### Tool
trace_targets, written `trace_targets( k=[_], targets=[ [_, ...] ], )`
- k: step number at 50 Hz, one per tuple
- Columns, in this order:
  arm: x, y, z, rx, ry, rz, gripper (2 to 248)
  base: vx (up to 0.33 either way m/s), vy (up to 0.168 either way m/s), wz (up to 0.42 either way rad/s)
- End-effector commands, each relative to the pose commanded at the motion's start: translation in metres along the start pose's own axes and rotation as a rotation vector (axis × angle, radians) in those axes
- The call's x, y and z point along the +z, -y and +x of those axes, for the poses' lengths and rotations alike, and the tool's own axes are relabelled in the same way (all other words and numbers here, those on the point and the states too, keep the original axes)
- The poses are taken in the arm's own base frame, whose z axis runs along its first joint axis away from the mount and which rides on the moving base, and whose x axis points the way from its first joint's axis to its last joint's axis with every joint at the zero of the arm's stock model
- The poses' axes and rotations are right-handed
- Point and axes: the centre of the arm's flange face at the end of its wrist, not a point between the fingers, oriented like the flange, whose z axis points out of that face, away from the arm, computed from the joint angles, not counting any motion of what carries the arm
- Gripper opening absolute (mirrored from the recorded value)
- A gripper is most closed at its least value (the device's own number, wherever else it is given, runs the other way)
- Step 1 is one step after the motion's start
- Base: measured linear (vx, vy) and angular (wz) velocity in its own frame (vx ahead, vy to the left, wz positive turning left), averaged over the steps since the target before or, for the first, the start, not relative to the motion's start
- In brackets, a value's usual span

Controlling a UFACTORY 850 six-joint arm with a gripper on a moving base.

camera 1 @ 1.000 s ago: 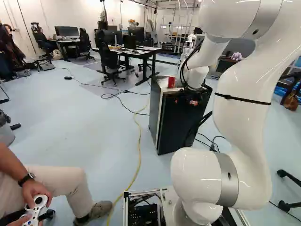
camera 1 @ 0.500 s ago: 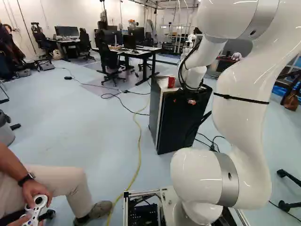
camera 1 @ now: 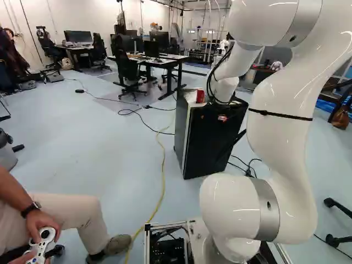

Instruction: Grab a drink from the fridge

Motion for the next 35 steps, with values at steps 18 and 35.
trace_targets(
  k=[18,35],
  targets=[
    [0.002,0.008,0.004,-0.013,-0.003,0.007,247,0.0,0.0,0.0],
    [0.003,0.011,0.005,-0.018,-0.004,0.01,247,0.0,0.0,0.0]
  ],
)
